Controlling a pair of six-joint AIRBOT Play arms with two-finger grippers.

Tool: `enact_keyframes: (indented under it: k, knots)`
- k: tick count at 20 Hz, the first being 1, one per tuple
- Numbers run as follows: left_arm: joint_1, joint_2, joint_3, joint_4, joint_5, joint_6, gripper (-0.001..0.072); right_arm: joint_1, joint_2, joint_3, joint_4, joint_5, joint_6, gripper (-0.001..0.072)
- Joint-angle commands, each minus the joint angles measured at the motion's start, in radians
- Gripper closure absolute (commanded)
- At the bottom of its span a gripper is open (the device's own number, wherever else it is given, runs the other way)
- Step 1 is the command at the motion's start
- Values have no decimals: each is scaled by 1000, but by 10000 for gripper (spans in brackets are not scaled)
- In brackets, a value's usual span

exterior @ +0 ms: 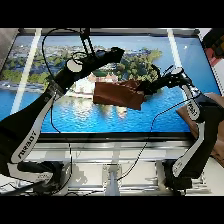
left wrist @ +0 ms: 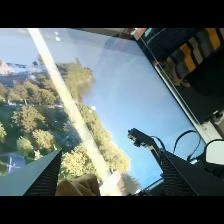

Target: Fold the clothes and pants, and hang the long-sleeved shirts on hangers.

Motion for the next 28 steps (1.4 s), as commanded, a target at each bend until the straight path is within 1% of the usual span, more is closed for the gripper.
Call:
enact_keyframes:
  k: [1, 2, 4, 6, 8, 10, 13, 16, 17, 20, 22, 23, 24, 25, 26, 28]
  knots:
    - [3, 0, 0, 0, 0, 0, 17, -1, 18, 27, -134, 16, -2, 5]
    - [7, 0, 0, 0, 0, 0, 16, -1, 30, 46, -180, 23, 11, 8]
    - [10, 0, 0, 0, 0, 0, 16, 0, 56, 85, -221, 18, 15, 12]
    - [10, 0, 0, 0, 0, 0, 17, 0, 72, 107, -233, -18, 29, 12]
    - [10, 0, 0, 0, 0, 0, 17, 1, 64, 105, -235, -50, 92, 12]
    - [10, 0, 0, 0, 0, 0, 17, 10, 41, 102, -229, -46, 134, 13]
    - [10, 0, 0, 0, 0, 0, 17, 37, 6, 101, -226, 5, 136, 32]
    - [10, 0, 0, 0, 0, 0, 16, 74, -28, 83, -182, 37, 134, 35]
    - [10, 0, 0, 0, 0, 0, 17, 88, -34, 81, -143, 42, 124, 98]
    - [10, 0, 0, 0, 0, 0, 16, 126, -34, 84, -36, 24, 61, 99]
    - [10, 0, 0, 0, 0, 0, 17, 144, -33, 84, 23, 14, 52, 100]
    - [10, 0, 0, 0, 0, 0, 17, 154, -33, 84, 22, 9, 51, 105]
    - [10, 0, 0, 0, 0, 0, 17, 164, -34, 84, 19, 2, 40, 186]
    - [10, 0, 0, 0, 0, 0, 17, 173, -33, 84, 20, -10, 38, 393]
    - [10, 0, 0, 0, 0, 0, 17, 182, -31, 84, 25, -11, 38, 706]
    - [10, 3, 0, 24, 0, 2, 17, 187, -14, 84, 25, 2, 39, 695]
